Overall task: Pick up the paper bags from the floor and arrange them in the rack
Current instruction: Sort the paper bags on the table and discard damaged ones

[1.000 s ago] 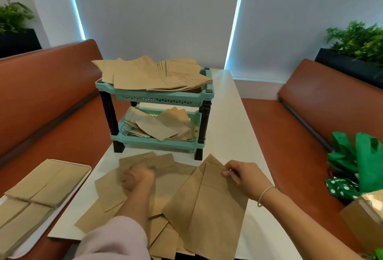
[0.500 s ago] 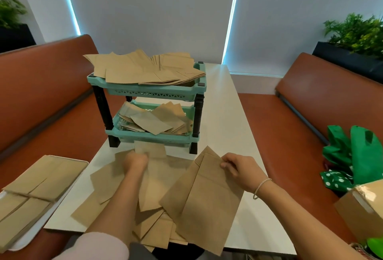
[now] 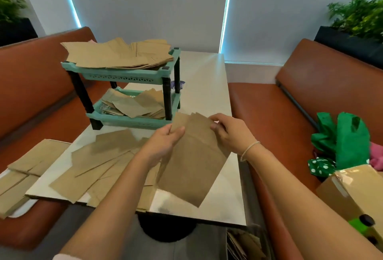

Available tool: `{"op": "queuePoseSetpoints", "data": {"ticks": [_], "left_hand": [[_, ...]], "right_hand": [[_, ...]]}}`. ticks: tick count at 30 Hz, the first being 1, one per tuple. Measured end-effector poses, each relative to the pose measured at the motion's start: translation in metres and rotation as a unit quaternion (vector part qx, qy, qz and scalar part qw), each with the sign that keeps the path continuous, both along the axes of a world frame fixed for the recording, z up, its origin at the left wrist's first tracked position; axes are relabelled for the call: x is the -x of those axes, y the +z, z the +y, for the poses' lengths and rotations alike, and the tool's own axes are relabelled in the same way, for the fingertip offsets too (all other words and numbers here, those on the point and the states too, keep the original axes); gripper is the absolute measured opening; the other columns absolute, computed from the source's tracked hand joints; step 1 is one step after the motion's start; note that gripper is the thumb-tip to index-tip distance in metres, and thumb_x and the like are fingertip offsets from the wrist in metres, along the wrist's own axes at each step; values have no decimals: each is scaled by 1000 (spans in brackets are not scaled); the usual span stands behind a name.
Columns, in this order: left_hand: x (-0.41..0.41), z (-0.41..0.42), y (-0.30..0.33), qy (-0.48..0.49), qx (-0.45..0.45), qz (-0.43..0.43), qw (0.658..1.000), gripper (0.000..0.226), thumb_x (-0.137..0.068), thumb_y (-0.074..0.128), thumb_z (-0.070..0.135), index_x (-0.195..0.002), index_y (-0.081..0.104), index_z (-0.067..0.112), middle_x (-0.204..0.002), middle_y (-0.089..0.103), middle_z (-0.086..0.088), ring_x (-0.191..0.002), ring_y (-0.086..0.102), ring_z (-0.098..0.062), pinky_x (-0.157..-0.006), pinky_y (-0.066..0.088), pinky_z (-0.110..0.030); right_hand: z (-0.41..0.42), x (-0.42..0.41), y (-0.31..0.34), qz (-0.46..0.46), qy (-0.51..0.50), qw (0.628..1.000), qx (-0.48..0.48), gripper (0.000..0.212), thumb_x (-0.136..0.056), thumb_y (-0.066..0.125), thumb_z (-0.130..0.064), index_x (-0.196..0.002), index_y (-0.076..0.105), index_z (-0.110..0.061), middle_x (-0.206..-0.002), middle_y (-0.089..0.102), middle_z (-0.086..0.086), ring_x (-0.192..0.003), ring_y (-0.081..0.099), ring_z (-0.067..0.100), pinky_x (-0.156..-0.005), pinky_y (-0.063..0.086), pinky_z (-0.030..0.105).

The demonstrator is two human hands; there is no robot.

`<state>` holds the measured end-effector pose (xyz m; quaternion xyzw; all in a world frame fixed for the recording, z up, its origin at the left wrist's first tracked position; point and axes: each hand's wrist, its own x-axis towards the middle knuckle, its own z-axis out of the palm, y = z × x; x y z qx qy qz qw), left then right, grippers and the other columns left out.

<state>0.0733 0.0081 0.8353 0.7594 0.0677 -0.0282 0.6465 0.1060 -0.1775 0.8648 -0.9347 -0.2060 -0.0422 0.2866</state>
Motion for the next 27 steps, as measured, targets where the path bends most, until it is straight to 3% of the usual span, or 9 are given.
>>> {"op": "queuePoseSetpoints", "data": {"ticks": [3,5,8,11,16,21,24,27], "left_hand": [[0,-55,-11,-3,-27,-18,999,20,-91,56,42,-105,57,28,-103,68,2,-92,65,-15,-82,54,-38],[1,-90,-18,-9,-54,-29,998,24,-92,53,44,-111,54,30,-99,65,9,-88,63,-11,-73,53,-30],[-1,-137,-26,-24,-71,-29,997,18,-94,51,42,-109,51,33,-95,61,14,-81,59,-2,-58,44,-17],[-5,-176,-39,-37,-42,-27,998,20,-92,56,36,-110,57,27,-102,66,3,-87,65,-13,-67,51,-23],[-14,-222,-65,11,-71,-21,997,19,-90,60,35,-105,56,23,-93,60,9,-88,58,-12,-71,47,-21],[-23,-232,-78,70,-117,3,991,30,-91,59,25,-119,50,19,-102,56,8,-91,53,-10,-77,44,-19],[-27,-232,-85,62,-143,4,988,26,-93,57,23,-118,52,18,-100,55,9,-84,51,-3,-75,41,-15],[-32,-231,-94,52,-177,5,983,22,-94,55,22,-116,53,19,-100,56,9,-79,51,-2,-66,37,-6]], "right_hand": [[-41,1,-7,16,-13,1000,-8,34,-96,47,-25,-129,52,-16,-122,62,4,-111,56,19,-77,31,14],[-72,3,-12,60,-11,998,0,48,-90,57,-36,-134,47,-19,-124,59,0,-110,55,15,-79,32,13],[-115,1,-20,90,-29,994,54,58,-75,73,-42,-125,53,-19,-118,56,2,-101,50,13,-79,34,18],[-153,-8,-35,81,-74,990,88,52,-68,77,-46,-109,58,-20,-110,49,4,-102,43,17,-80,34,22],[-198,-21,-59,151,-112,974,125,22,-81,68,-33,-88,51,-22,-96,60,3,-86,56,22,-69,44,31],[-227,-21,-112,191,-159,945,213,12,-90,49,-17,-101,44,-19,-103,60,12,-89,57,31,-69,42,33],[-229,-13,-164,251,-130,929,239,35,-91,43,-9,-124,45,-21,-114,60,15,-102,58,34,-79,47,38],[-224,0,-214,299,-106,918,240,40,-91,40,-5,-126,46,-24,-117,60,14,-104,58,32,-83,47,38]]}}
